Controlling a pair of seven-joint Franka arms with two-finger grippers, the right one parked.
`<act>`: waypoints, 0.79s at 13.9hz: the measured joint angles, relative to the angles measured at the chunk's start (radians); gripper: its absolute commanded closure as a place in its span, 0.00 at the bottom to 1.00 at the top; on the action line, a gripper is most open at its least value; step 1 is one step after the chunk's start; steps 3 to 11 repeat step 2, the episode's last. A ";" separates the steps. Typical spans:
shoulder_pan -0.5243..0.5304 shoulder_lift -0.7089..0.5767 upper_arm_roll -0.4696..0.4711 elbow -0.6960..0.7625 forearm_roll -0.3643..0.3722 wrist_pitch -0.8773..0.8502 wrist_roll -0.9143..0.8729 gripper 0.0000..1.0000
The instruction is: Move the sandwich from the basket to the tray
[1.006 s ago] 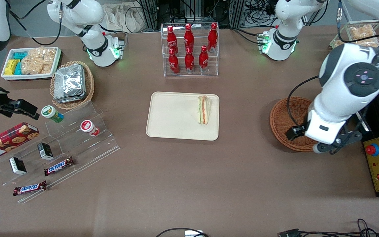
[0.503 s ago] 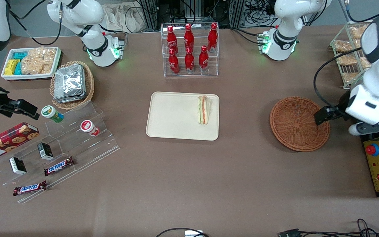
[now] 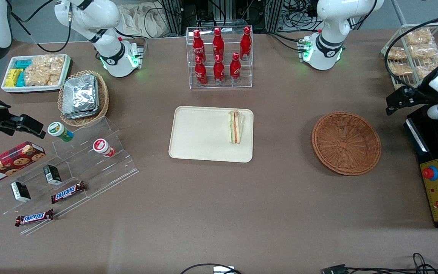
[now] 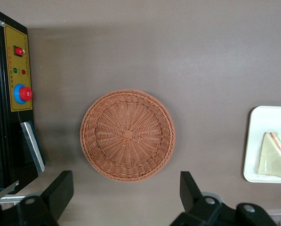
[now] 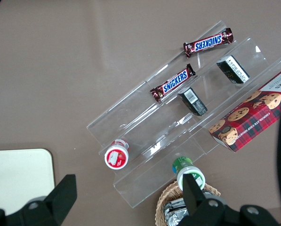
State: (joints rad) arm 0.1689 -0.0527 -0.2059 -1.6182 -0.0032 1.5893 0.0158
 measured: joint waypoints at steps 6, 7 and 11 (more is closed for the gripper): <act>-0.008 -0.014 0.002 0.000 -0.001 -0.013 0.003 0.00; -0.008 -0.014 0.002 0.000 -0.001 -0.013 0.003 0.00; -0.008 -0.014 0.002 0.000 -0.001 -0.013 0.003 0.00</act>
